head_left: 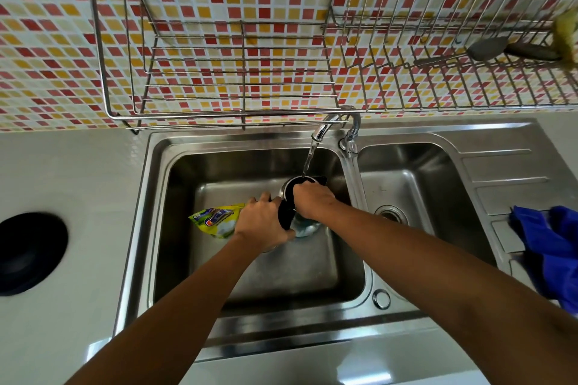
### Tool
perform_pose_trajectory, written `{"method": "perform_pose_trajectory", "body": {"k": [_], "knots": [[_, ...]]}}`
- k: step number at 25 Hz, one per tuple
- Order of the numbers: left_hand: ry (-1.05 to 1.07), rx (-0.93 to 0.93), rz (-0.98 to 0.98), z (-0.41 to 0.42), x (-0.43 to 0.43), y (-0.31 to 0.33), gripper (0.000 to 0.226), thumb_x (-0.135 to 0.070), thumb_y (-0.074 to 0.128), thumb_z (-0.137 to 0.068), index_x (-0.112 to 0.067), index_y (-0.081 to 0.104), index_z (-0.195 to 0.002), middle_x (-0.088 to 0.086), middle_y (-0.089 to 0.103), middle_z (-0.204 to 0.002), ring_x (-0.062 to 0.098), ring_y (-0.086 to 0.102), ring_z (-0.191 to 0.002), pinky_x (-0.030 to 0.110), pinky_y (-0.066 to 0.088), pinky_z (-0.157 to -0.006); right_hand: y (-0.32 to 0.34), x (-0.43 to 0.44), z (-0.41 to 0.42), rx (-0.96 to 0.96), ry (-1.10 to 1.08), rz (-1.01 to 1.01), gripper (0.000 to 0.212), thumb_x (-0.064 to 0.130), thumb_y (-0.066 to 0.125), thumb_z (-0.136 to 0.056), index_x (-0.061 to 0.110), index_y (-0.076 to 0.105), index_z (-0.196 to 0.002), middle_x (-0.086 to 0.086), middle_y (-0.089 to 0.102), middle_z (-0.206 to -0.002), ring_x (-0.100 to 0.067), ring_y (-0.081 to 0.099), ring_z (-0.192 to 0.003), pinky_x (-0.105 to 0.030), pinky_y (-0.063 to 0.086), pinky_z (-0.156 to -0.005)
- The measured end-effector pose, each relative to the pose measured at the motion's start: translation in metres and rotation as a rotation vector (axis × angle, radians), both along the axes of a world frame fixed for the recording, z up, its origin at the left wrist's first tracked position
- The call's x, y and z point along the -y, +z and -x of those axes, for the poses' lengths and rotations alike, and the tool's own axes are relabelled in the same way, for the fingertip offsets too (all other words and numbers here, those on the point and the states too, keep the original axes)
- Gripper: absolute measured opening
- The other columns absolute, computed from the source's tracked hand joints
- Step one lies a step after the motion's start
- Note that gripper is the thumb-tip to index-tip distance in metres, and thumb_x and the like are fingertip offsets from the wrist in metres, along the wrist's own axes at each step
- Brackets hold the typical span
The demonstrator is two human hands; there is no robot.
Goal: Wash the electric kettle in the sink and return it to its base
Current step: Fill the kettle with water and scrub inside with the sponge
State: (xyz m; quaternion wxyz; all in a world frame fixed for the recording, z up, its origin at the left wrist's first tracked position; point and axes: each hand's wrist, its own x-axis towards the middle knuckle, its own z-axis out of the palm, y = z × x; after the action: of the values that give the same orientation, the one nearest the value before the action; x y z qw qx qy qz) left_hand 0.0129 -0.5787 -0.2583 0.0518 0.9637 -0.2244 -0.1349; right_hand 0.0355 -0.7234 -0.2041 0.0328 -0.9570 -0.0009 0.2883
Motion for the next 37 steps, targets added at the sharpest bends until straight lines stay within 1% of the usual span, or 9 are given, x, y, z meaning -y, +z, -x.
{"method": "perform_pose_trajectory", "body": {"k": [2,5,11,21,24,27,30,33,37], "knots": [[0.021,0.003,0.021,0.003,-0.001,0.004,0.074,-0.075,0.054,-0.066,-0.021,0.061,-0.117,0.004,0.062,-0.110,0.028,0.062,-0.096,0.040,0.053,-0.084,0.002,-0.004,-0.007,-0.162,-0.184,-0.170,0.020,0.011,0.046,-0.093,0.003,0.064,-0.095,-0.015,0.066,-0.095,-0.028,0.064,-0.080,-0.034,0.054,-0.070],[0.012,0.009,0.012,0.004,-0.001,0.008,0.076,-0.074,0.056,-0.066,-0.020,0.060,-0.120,0.006,0.061,-0.113,0.030,0.063,-0.098,0.040,0.053,-0.086,0.007,0.012,-0.006,-0.472,-0.924,-0.720,0.026,0.012,0.032,-0.096,0.011,0.045,-0.074,-0.004,0.045,-0.056,-0.012,0.038,-0.032,-0.018,0.027,-0.033],[0.006,-0.022,0.013,0.003,-0.001,0.009,0.080,-0.074,0.056,-0.066,-0.021,0.056,-0.127,0.007,0.060,-0.115,0.030,0.062,-0.101,0.040,0.054,-0.088,0.035,0.061,0.031,-0.593,-1.727,-1.729,0.022,0.008,0.033,-0.099,-0.005,0.040,-0.115,-0.004,0.040,-0.052,-0.008,0.034,-0.028,-0.017,0.027,-0.026],[-0.047,-0.027,-0.025,-0.003,0.000,0.005,0.083,-0.078,0.041,-0.063,-0.021,0.058,-0.122,0.005,0.063,-0.113,0.026,0.060,-0.102,0.040,0.050,-0.088,0.018,0.026,0.009,-0.584,-1.344,-1.209,0.025,0.006,0.030,-0.098,0.012,0.038,-0.076,-0.002,0.037,-0.052,-0.004,0.029,-0.027,-0.013,0.015,-0.025],[-0.033,-0.037,-0.009,-0.001,-0.001,0.007,0.082,-0.076,0.048,-0.064,-0.022,0.057,-0.124,0.005,0.062,-0.114,0.027,0.061,-0.102,0.040,0.052,-0.088,0.028,0.049,0.019,-0.531,-1.559,-1.509,0.015,0.006,0.033,-0.099,-0.004,0.044,-0.098,-0.004,0.039,-0.047,-0.007,0.031,-0.025,-0.014,0.019,-0.024],[0.003,-0.050,0.012,-0.003,0.000,0.007,0.083,-0.077,0.051,-0.062,-0.023,0.057,-0.125,0.005,0.061,-0.116,0.030,0.061,-0.103,0.042,0.053,-0.088,0.027,0.063,0.052,-0.480,-2.008,-2.027,0.041,-0.004,0.036,-0.088,-0.023,0.028,-0.124,-0.007,0.041,-0.050,-0.016,0.037,-0.026,-0.020,0.031,-0.024],[-0.034,-0.037,-0.042,-0.003,0.003,0.005,0.082,-0.079,0.041,-0.062,-0.026,0.059,-0.122,0.001,0.064,-0.115,0.026,0.059,-0.105,0.040,0.049,-0.085,0.020,0.036,0.052,-0.439,-2.212,-2.559,0.018,-0.002,0.036,-0.092,0.002,0.045,-0.106,-0.008,0.043,-0.058,-0.017,0.044,-0.037,-0.022,0.037,-0.027],[-0.040,-0.024,-0.048,-0.003,0.004,0.008,0.080,-0.075,0.040,-0.061,-0.025,0.061,-0.120,0.000,0.065,-0.112,0.025,0.059,-0.103,0.039,0.047,-0.085,0.009,0.003,0.006,-0.319,-2.419,-2.600,0.014,-0.007,0.035,-0.089,0.004,0.045,-0.086,-0.006,0.040,-0.068,-0.011,0.040,-0.051,-0.021,0.039,-0.032],[-0.058,-0.022,-0.035,-0.002,0.001,0.009,0.082,-0.076,0.040,-0.062,-0.024,0.060,-0.123,0.001,0.065,-0.115,0.024,0.058,-0.105,0.038,0.047,-0.088,-0.002,-0.005,-0.017,-0.100,-2.419,-2.271,0.021,0.012,0.033,-0.102,-0.002,0.047,-0.094,-0.005,0.035,-0.067,-0.008,0.033,-0.048,-0.016,0.029,-0.028]]}}
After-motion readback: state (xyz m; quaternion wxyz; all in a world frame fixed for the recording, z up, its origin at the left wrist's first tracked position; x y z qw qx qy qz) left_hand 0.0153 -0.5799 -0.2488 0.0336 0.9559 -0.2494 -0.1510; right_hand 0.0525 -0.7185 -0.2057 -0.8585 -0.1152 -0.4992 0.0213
